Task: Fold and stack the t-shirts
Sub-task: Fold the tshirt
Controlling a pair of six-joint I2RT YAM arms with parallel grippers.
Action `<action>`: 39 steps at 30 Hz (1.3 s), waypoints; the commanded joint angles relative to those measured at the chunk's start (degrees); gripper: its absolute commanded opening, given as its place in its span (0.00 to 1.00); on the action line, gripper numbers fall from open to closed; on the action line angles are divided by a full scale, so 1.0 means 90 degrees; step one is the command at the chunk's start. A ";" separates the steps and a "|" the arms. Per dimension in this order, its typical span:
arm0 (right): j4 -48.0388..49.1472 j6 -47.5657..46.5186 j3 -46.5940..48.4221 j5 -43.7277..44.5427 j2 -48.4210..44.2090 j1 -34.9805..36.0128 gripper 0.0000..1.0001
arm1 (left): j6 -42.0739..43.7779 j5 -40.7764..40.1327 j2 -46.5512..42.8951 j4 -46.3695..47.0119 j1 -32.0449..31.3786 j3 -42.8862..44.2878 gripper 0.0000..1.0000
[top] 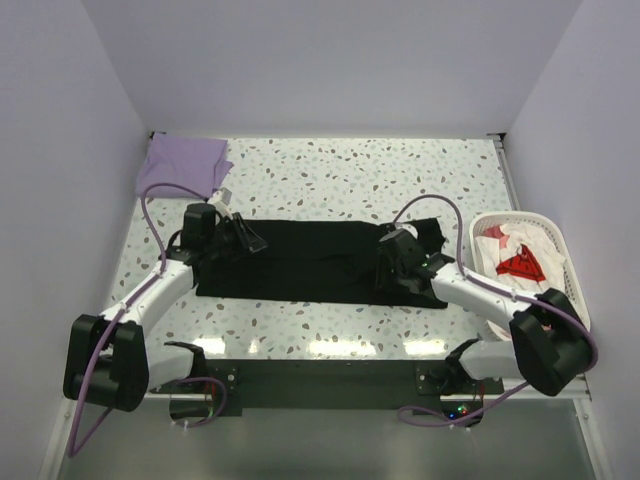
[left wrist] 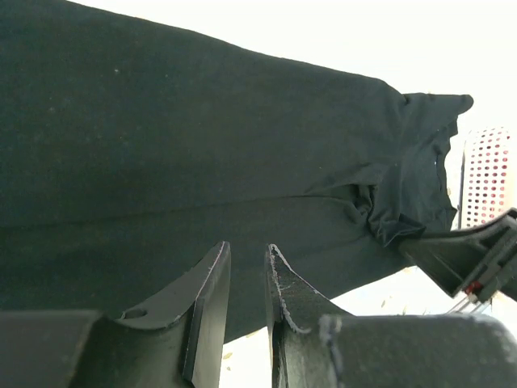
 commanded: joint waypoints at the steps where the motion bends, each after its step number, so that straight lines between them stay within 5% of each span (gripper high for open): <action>1: -0.0044 0.0110 -0.0072 -0.0137 -0.0571 0.0066 0.45 | -0.0087 -0.0082 0.0010 0.0399 -0.0034 0.0017 0.28; 8: -0.0572 0.0120 0.0483 0.0583 -0.1197 0.0056 0.46 | -0.0067 -0.0160 -0.0019 0.0340 -0.0034 0.0047 0.28; 13: -0.0465 0.0003 0.1177 0.1064 -0.0127 -0.0022 0.43 | -0.0038 -0.0179 -0.0010 0.0320 -0.0034 0.0027 0.28; 23: 0.0354 0.0197 0.0829 0.0382 0.0883 0.0056 0.18 | -0.0057 -0.0375 0.0020 0.0437 -0.0034 -0.0177 0.27; 33: 0.0512 0.0276 0.0280 0.0263 0.1118 0.0251 0.20 | -0.0301 -0.0502 0.0030 0.0819 -0.0034 -0.0617 0.27; 39: 0.0015 0.0130 0.0602 0.0439 0.0561 0.0251 0.35 | -0.0301 -0.0580 0.0030 0.0770 -0.0034 -0.0588 0.27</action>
